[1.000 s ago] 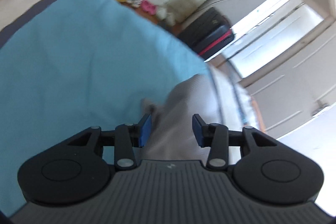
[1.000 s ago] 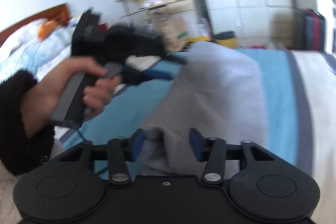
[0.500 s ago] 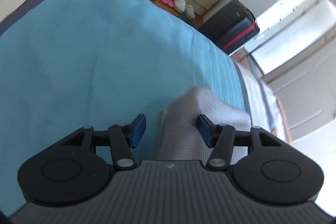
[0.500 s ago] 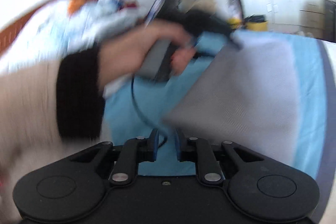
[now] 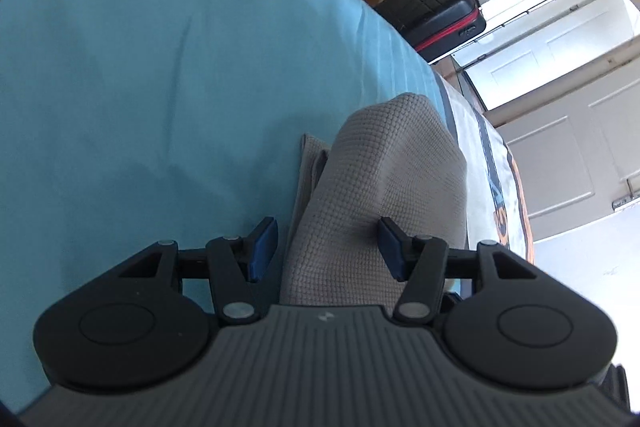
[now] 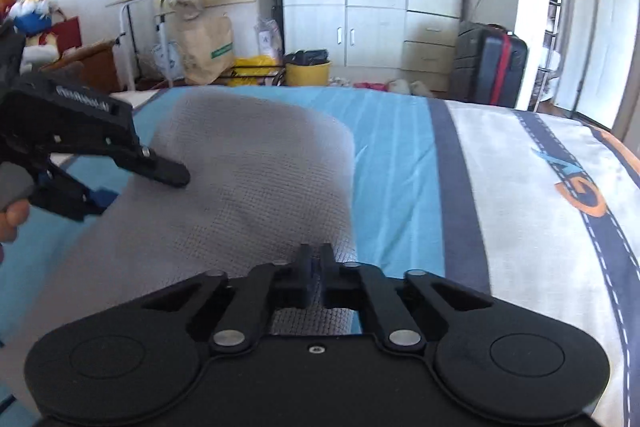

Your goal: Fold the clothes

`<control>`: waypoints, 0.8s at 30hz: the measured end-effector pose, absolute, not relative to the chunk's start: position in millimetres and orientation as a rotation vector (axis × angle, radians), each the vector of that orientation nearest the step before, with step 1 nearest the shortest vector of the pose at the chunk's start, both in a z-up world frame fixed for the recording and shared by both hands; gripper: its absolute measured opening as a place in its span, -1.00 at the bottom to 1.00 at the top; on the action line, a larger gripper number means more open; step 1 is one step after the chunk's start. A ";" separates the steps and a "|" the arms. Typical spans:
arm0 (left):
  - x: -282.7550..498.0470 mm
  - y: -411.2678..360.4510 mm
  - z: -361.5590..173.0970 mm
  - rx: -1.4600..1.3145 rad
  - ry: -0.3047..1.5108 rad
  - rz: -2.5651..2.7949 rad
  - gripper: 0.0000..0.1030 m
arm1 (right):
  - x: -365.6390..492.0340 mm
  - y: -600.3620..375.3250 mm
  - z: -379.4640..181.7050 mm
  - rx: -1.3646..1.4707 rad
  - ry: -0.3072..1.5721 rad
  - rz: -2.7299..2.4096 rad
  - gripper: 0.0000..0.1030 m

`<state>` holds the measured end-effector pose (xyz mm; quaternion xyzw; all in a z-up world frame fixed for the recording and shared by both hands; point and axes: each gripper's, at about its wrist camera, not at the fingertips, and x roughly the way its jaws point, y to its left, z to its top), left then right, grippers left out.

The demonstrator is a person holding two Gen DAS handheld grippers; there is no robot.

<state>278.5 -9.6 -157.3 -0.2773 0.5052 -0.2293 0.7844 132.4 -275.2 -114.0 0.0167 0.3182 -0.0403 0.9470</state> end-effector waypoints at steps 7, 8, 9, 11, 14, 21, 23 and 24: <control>282.3 -13.7 -162.8 -0.609 1.093 -0.479 0.05 | 98.4 -324.6 -91.7 0.053 0.593 -0.268 -1.00; 282.2 -15.1 -161.7 -0.589 1.093 -0.476 0.05 | 93.0 -333.5 -88.4 0.059 0.582 -0.296 -1.00; 281.3 -15.4 -160.1 -0.577 1.105 -0.474 0.05 | 88.3 -341.5 -85.2 0.068 0.574 -0.315 -1.00; 275.5 -11.8 -157.0 -0.564 1.138 -0.475 0.05 | 89.8 -343.4 -82.8 0.138 0.595 -0.236 -0.97; 259.5 -9.8 -152.2 -0.559 1.208 -0.499 0.05 | 92.0 -346.2 -79.1 0.243 0.625 -0.116 -0.76; 218.8 -12.2 -161.8 -0.589 1.269 -0.596 0.08 | 66.7 -338.7 -110.1 0.541 0.723 0.032 0.25; 226.4 -16.5 -166.2 -0.599 1.283 -0.583 0.10 | 57.5 -341.6 -129.0 0.711 0.778 0.085 0.25; 226.4 -13.1 -168.9 -0.629 1.292 -0.579 0.11 | 53.2 -342.7 -138.4 0.794 0.805 0.113 0.25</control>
